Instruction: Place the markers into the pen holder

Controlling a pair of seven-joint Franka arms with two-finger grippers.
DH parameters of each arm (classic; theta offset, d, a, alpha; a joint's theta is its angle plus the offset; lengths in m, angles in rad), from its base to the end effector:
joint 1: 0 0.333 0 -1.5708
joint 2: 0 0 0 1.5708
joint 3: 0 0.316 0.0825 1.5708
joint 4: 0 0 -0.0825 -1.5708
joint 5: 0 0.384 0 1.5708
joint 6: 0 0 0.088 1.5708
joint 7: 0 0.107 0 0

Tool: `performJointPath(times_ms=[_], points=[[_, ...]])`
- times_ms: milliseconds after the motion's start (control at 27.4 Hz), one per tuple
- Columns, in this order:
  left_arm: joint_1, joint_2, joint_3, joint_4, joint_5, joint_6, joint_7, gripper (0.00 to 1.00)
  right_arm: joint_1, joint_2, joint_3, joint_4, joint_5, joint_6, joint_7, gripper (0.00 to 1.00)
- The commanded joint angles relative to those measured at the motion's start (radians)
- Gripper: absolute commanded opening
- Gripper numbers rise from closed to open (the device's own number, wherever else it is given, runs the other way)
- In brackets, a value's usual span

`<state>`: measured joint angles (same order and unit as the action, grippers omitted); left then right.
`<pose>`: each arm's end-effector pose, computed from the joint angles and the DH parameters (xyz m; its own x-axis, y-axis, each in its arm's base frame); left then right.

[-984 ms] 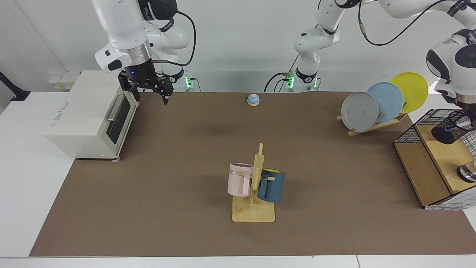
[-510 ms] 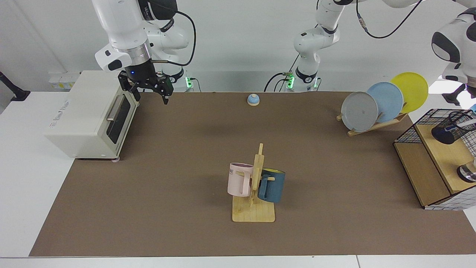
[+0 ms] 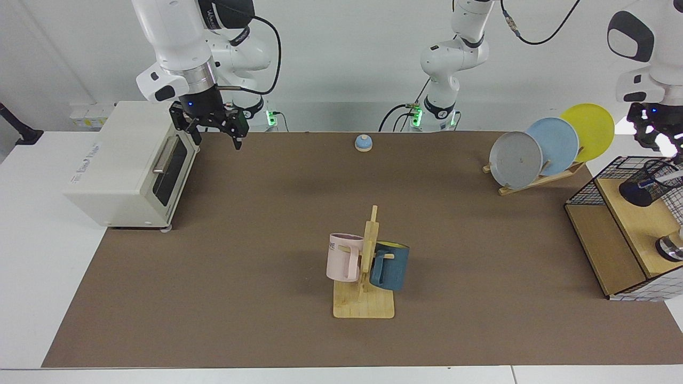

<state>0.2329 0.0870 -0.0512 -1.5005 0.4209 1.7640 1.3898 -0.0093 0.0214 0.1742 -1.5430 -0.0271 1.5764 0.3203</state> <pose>0.5838 0.1454 0.6344 0.3329 -0.8677 -0.3692 -0.9374 -0.2620 -0.2295 0.5549 0.0883 0.6264 0.9878 -0.1547 0.0191 -0.1550 -0.9877 0.0183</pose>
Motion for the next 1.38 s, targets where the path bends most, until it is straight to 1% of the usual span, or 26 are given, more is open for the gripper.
performJointPath(times_ms=[0, 219, 437, 547, 729, 802, 1020, 1130, 1239, 1348], points=[[-0.084, -0.030, 0.010, 0.002, -0.111, -0.121, -0.269, 1.00, -0.020, -0.008, 0.013, -0.002, 0.012, -0.003, 0.010, 0.99], [-0.173, -0.049, 0.024, 0.000, -0.211, -0.204, -0.553, 1.00, -0.018, -0.008, 0.013, -0.002, 0.012, -0.003, 0.010, 0.99], [-0.267, -0.072, 0.027, -0.012, -0.289, -0.255, -0.840, 1.00, -0.018, -0.008, 0.013, -0.002, 0.012, -0.003, 0.010, 0.99], [-0.291, -0.078, 0.027, -0.021, -0.330, -0.259, -0.948, 1.00, -0.018, -0.008, 0.013, -0.002, 0.012, -0.003, 0.010, 0.99], [-0.294, -0.093, 0.013, -0.024, -0.433, -0.285, -1.054, 1.00, -0.018, -0.008, 0.013, -0.002, 0.012, -0.003, 0.010, 0.99], [-0.303, -0.104, 0.010, -0.032, -0.453, -0.284, -1.080, 1.00, -0.018, -0.008, 0.013, -0.002, 0.012, -0.003, 0.010, 0.99], [-0.310, -0.118, 0.011, -0.037, -0.455, -0.276, -1.091, 1.00, -0.018, -0.008, 0.013, -0.002, 0.012, -0.003, 0.010, 0.99], [-0.294, -0.125, 0.020, -0.038, -0.455, -0.278, -1.091, 1.00, -0.018, -0.008, 0.013, -0.002, 0.012, -0.003, 0.010, 0.99], [-0.290, -0.157, 0.031, -0.076, -0.453, -0.272, -1.095, 1.00, -0.020, -0.008, 0.013, -0.002, 0.012, -0.003, 0.010, 0.99], [-0.293, -0.176, 0.062, -0.099, -0.453, -0.264, -1.097, 1.00, -0.020, -0.008, 0.013, -0.002, 0.012, -0.003, 0.010, 0.99]])
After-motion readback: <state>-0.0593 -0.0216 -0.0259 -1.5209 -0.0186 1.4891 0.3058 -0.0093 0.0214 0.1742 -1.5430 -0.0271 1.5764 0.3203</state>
